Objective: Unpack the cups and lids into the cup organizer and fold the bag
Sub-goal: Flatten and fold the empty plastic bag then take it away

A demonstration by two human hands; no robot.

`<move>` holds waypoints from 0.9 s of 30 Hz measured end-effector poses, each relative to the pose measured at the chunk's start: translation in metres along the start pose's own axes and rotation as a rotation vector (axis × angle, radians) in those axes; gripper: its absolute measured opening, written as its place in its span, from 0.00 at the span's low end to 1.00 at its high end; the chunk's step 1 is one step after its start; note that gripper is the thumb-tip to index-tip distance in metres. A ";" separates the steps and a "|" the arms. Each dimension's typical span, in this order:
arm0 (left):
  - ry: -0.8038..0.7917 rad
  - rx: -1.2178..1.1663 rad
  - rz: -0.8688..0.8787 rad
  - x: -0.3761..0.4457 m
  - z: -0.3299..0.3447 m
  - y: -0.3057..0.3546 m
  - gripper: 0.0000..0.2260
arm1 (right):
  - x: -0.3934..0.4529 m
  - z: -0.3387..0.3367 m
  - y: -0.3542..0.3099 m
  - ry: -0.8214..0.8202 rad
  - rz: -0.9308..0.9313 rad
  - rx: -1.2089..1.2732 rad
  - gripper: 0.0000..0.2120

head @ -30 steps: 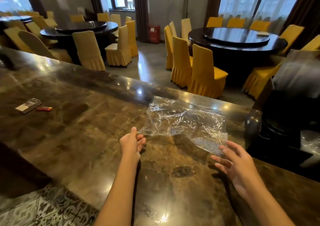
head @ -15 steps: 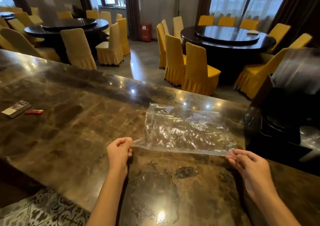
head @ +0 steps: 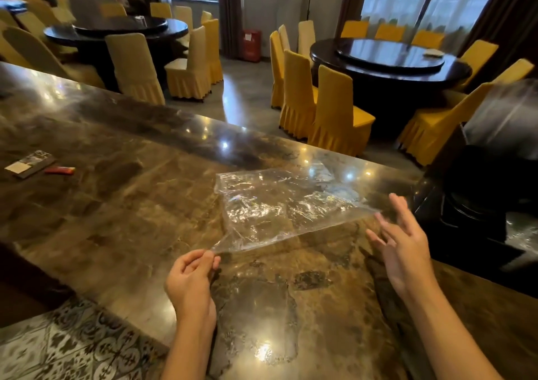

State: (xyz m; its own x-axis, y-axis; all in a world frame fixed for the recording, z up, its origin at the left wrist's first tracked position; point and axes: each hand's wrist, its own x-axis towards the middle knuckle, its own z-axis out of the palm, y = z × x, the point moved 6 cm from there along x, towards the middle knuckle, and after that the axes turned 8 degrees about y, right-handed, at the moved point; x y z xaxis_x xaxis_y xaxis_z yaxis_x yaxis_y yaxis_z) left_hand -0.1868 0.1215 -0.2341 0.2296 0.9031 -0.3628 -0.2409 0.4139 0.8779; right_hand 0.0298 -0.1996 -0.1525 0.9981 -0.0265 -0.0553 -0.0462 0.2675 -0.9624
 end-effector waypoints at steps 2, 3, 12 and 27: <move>0.081 -0.065 -0.051 -0.027 -0.002 -0.008 0.09 | -0.020 0.005 0.011 -0.012 0.075 0.000 0.20; 0.074 -0.082 -0.091 -0.043 0.001 -0.015 0.09 | -0.034 0.009 0.018 -0.035 0.121 -0.039 0.18; -0.254 0.022 -0.387 -0.150 0.067 -0.083 0.12 | -0.116 0.025 0.058 -0.181 0.423 -0.198 0.10; -0.420 0.279 -0.278 -0.157 0.062 -0.083 0.09 | -0.098 -0.019 0.060 0.008 0.476 -0.086 0.15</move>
State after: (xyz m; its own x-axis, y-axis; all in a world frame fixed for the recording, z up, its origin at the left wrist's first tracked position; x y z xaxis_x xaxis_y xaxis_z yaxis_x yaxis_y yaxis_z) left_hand -0.1446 -0.0615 -0.2305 0.6173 0.6185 -0.4862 0.1267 0.5318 0.8373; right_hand -0.0717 -0.1996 -0.2097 0.8651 0.0722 -0.4964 -0.5010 0.1709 -0.8484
